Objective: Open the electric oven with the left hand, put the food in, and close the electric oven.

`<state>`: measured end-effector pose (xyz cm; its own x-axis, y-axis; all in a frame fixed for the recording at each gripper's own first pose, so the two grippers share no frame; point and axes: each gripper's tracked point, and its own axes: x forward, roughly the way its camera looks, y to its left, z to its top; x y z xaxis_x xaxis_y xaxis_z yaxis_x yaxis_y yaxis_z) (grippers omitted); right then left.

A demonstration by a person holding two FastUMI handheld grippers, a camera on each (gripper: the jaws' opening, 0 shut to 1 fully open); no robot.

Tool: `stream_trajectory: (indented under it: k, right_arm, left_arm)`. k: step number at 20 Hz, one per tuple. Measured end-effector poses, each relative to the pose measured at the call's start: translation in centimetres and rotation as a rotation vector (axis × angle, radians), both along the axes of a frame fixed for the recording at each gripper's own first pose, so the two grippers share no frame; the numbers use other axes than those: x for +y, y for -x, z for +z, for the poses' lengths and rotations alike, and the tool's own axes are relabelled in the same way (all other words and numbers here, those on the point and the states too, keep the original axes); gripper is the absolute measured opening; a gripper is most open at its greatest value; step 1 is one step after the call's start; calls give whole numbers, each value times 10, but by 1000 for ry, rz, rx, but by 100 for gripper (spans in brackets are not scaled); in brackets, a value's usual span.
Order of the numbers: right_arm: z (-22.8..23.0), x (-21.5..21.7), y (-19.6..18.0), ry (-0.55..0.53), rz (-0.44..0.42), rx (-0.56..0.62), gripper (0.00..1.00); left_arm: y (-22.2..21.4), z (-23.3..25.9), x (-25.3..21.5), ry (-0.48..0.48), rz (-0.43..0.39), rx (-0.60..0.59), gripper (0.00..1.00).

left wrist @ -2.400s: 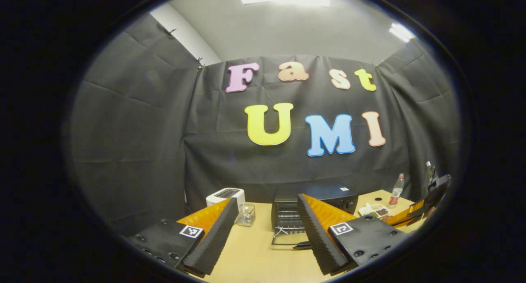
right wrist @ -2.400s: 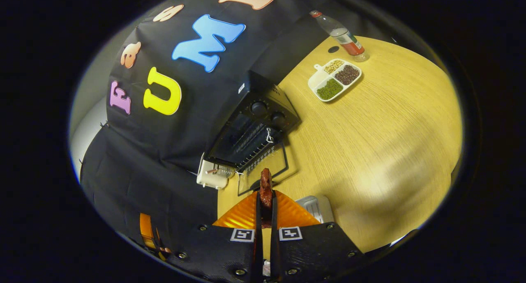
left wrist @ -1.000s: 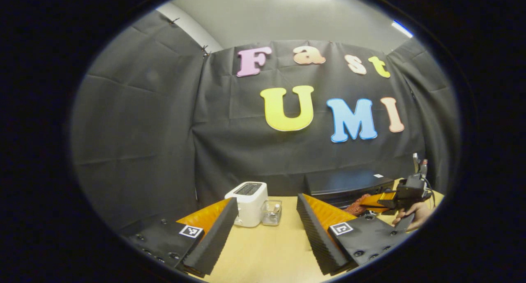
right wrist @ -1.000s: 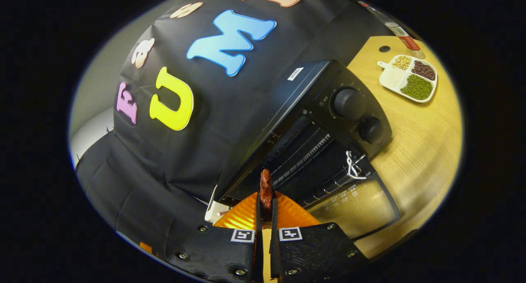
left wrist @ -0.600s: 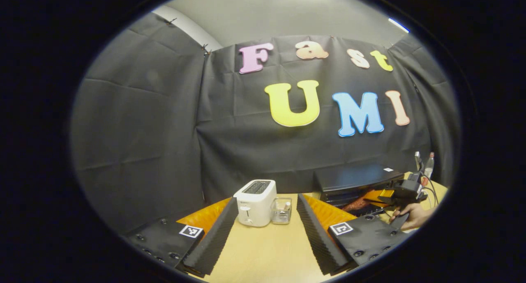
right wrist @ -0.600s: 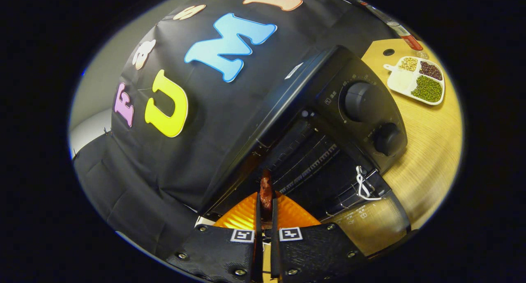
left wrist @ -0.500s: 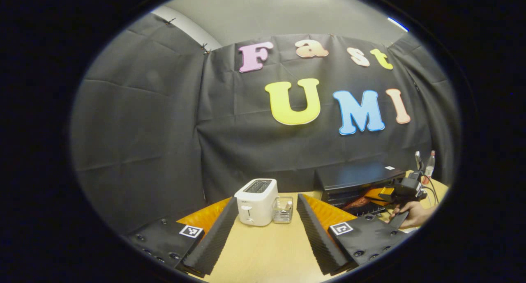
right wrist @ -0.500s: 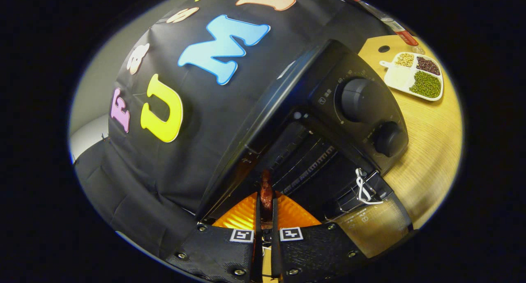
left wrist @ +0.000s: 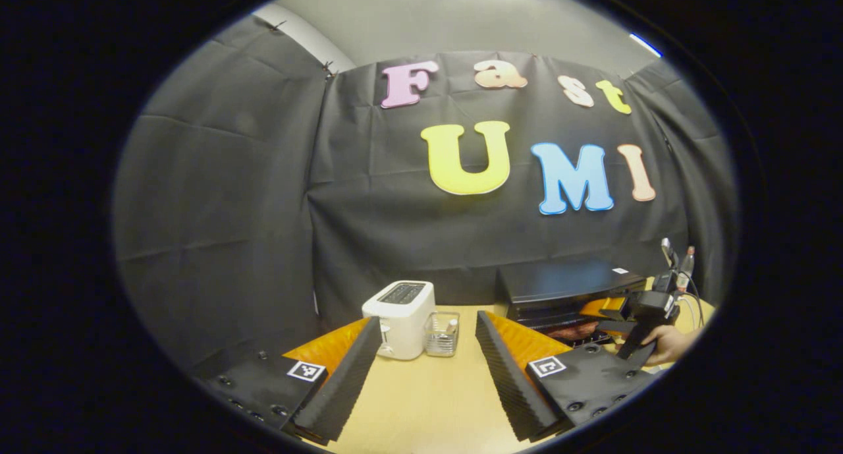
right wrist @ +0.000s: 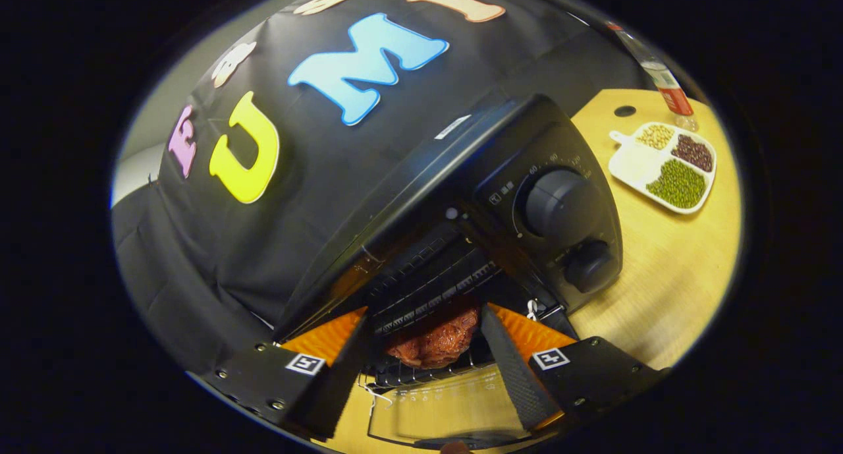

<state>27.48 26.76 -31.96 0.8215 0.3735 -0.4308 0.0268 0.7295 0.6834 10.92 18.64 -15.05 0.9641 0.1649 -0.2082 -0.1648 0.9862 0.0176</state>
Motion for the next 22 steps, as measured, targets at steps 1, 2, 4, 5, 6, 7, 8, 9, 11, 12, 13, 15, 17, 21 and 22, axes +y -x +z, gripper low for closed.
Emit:
stream_trajectory:
  k: [1,2,4,5,6,7,8,9,11,12,13,15,17,21,22]
  right_arm:
    - [6,-3,3,19,7,-12,97]
    - [13,-8,6,38,15,-30,97]
    - [27,-17,15,82,33,-66,98]
    - [36,-20,21,96,47,-83,98]
    - [44,-25,27,113,56,-99,98]
    - [54,-29,34,131,66,-121,98]
    - [64,-36,41,151,69,-141,98]
    - [74,-42,49,169,74,-163,98]
    - [94,-56,65,201,78,-203,98]
    - [104,-64,73,224,73,-226,98]
    - [113,-72,81,244,68,-249,98]
    - [129,-90,97,295,60,-290,98]
    - [140,-110,112,352,48,-315,98]
    - [156,-141,139,391,28,-317,97]
    - [161,-145,147,389,29,-319,97]
  left_arm:
    - [-2,0,-5,3,-8,0,96]
    - [-3,-2,-11,3,-20,0,100]
    - [-6,-1,-23,-5,-48,-5,98]
    - [-8,-1,-31,-7,-62,-6,95]
    - [-9,-2,-39,-5,-75,-5,93]
    - [-11,-5,-47,4,-87,-1,96]
    - [-11,-9,-55,18,-97,4,96]
    - [-11,-12,-65,36,-109,10,96]
    - [-9,-20,-87,64,-136,26,96]
    - [-9,-26,-97,68,-151,36,96]
    - [-8,-32,-107,67,-165,49,94]
    - [-6,-48,-127,67,-196,80,96]
    - [-6,-63,-147,86,-226,111,96]
    - [-8,-91,-179,118,-274,170,92]
    - [-9,-100,-185,121,-281,188,92]
